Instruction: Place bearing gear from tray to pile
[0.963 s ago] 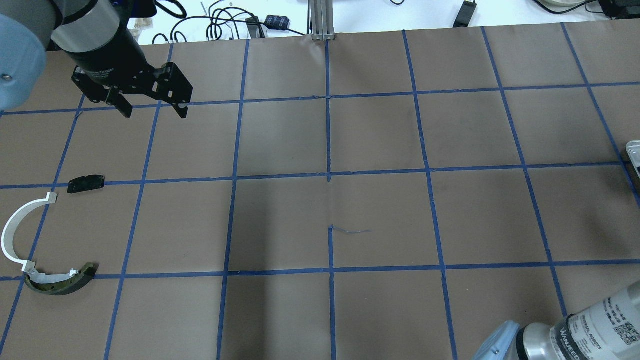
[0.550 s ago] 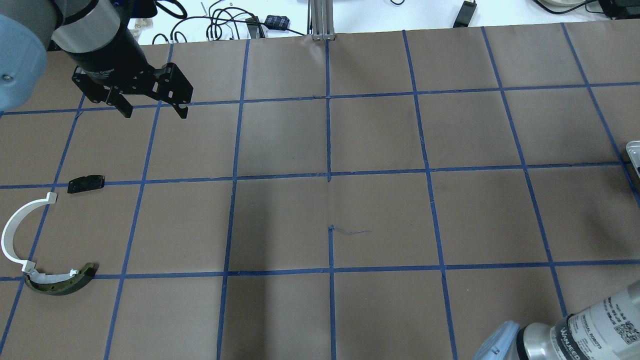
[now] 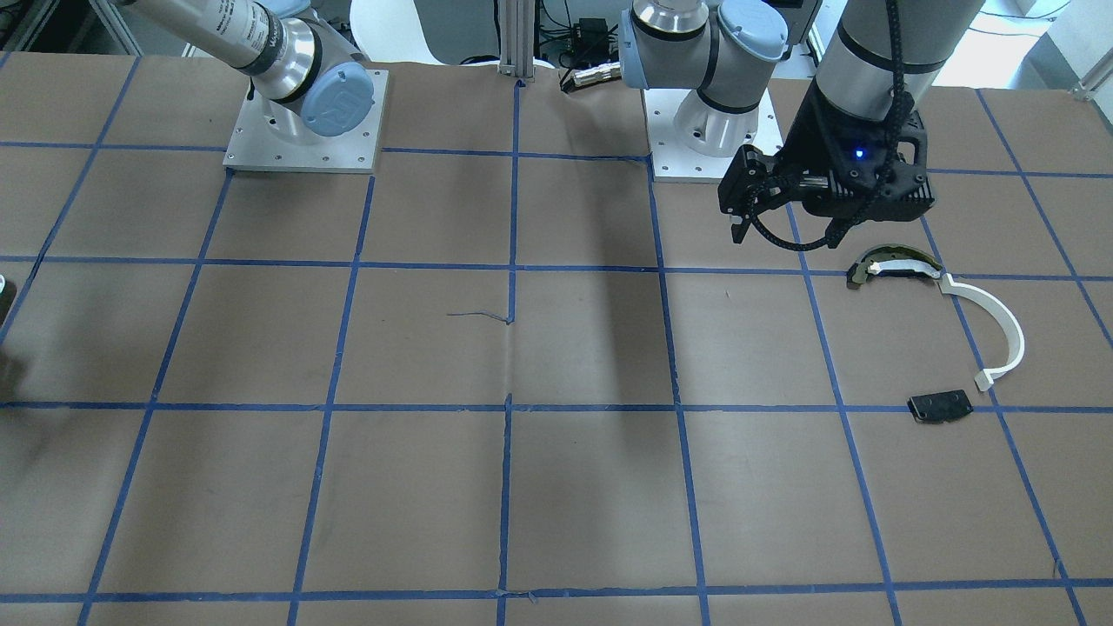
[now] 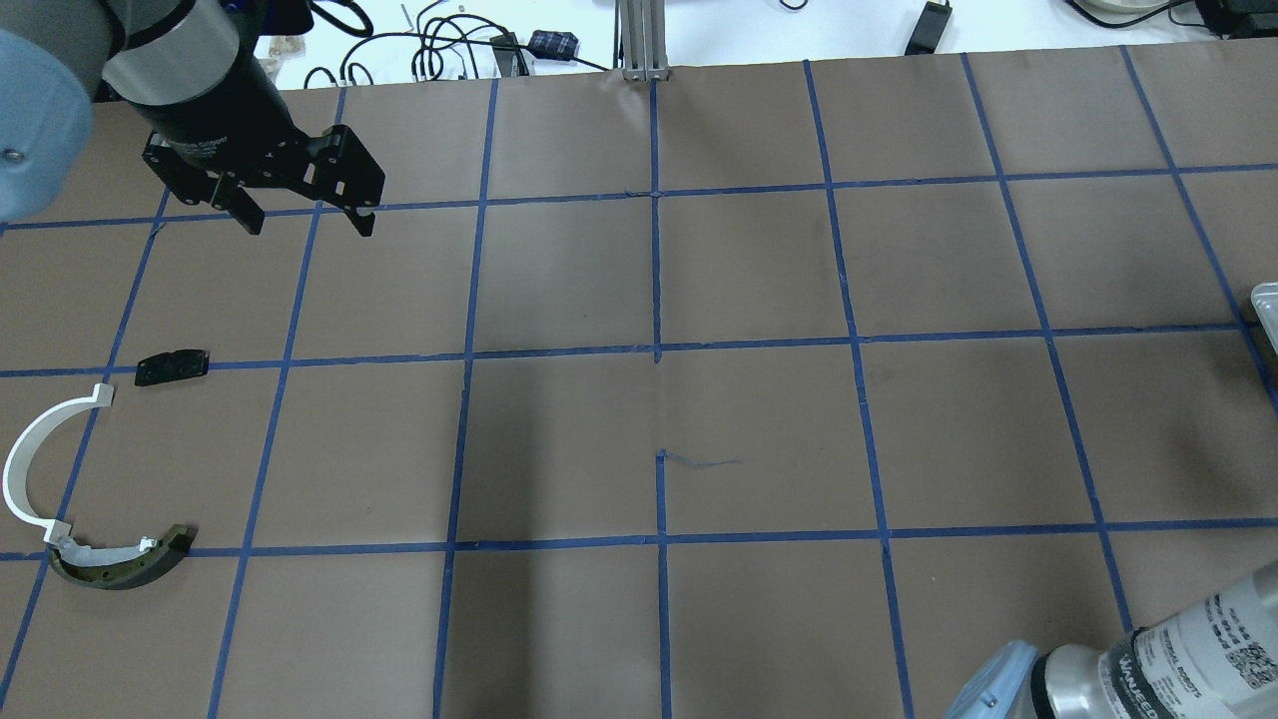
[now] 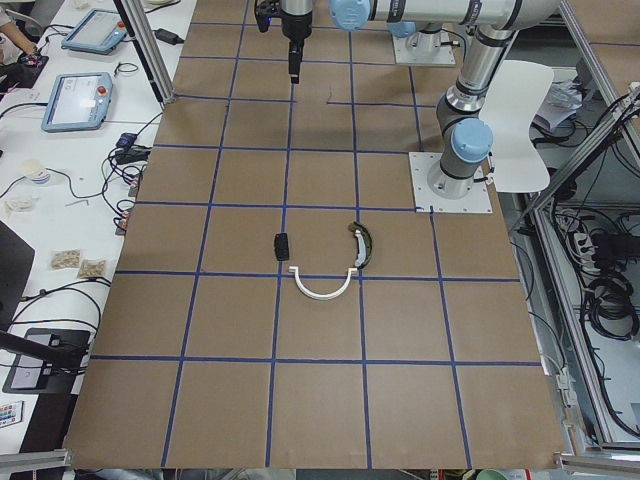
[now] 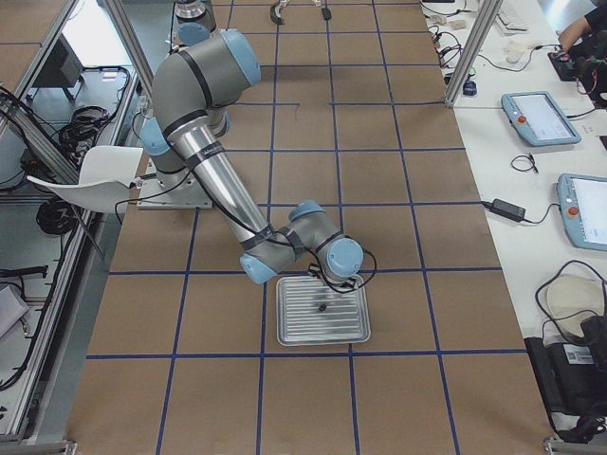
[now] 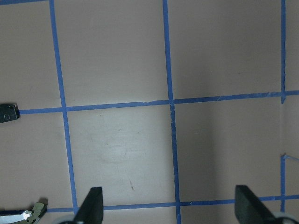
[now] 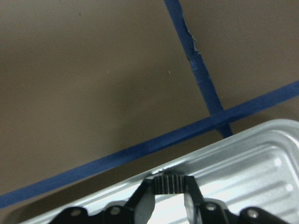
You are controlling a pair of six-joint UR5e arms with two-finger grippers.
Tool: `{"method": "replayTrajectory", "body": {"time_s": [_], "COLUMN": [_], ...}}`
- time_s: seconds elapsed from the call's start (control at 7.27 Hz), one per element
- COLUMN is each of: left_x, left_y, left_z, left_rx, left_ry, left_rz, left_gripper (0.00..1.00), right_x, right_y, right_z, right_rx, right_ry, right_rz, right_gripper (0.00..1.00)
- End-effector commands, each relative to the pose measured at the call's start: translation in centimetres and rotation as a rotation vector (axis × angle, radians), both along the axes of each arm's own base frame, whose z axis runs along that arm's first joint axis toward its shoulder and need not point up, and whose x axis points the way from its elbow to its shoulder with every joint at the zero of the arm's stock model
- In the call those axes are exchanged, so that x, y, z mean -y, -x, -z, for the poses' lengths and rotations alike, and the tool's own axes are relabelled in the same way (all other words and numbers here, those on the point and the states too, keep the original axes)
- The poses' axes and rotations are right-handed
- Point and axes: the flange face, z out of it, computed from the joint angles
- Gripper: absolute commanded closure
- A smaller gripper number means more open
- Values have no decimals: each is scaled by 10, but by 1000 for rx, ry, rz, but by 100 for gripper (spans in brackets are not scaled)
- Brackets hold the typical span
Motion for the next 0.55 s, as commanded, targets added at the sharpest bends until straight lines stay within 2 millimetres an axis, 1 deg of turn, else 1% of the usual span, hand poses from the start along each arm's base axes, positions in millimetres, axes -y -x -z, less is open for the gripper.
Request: {"method": "replayTrajectory", "body": {"time_s": [0.0,0.28,0.41], "left_x": [0,0,1], "left_y": [0,0,-1], "left_z": [0,0,1], "left_rx": [0,0,0], "left_ry": [0,0,-1], "left_rz": [0,0,-2], "left_gripper": [0,0,0], "right_x": [-4,-5,-1], "right_y": [-2,-12,-29], "right_z": [-23,-53,-69], "right_rx": [-34,-56,-35], "right_ry": [-23,-32,-42], "right_rz": [33,74,105], "right_gripper": [100,100,100]}}
